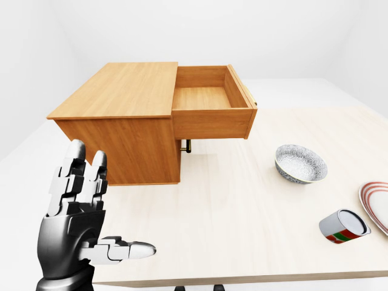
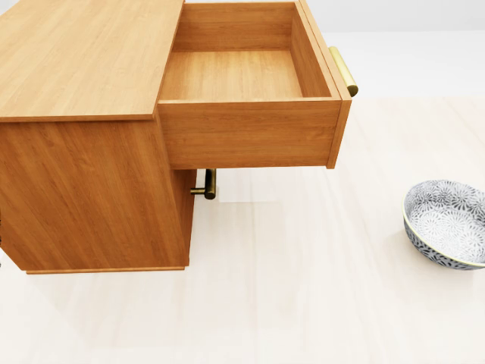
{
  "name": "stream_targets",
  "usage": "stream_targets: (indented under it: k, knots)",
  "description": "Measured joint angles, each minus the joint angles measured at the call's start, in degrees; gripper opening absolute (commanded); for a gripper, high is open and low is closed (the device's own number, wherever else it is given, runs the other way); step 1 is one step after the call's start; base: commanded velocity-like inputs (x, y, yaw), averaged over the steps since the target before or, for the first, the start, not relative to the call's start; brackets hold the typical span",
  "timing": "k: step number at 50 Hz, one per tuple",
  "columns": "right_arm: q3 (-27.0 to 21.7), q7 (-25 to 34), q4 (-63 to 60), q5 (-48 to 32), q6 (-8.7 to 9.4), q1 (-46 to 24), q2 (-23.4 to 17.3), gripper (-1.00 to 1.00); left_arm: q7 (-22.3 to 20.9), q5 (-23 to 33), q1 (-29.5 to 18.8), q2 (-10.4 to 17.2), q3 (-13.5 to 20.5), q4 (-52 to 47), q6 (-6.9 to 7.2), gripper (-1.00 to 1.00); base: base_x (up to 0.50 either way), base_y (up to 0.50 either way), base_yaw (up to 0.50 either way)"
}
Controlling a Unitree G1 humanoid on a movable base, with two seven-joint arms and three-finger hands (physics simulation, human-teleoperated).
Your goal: Put the ketchup in the top drawer of the cabinet.
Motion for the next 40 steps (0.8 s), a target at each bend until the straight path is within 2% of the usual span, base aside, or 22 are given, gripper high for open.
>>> stream_targets:
  k: [8,18,29,40]
  knots:
    - [3.52,0.0,2.55,-4.67,0.0,-3.24,3.76,1.0,0.12,-0.17,-0.38,0.11,0.29,0.04,0.0,1.0,0.0,0.0,0.0]
    - [10.53,0.0,6.08,-9.52,0.0,-7.98,8.92,1.0,0.28,-0.27,-0.81,0.25,0.54,0.0,0.0,1.0,0.0,0.0,0.0]
    - [16.83,0.0,10.5,-10.36,0.0,-9.4,13.64,1.0,1.22,-0.57,-2.12,0.67,1.2,-2.91,0.0,1.0,0.0,0.0,0.0]
    - [19.51,0.0,14.17,-9.5,0.0,-8.19,17.3,1.0,1.27,-0.51,-2.41,0.56,1.45,-3.81,0.0,1.0,0.0,0.0,0.0]
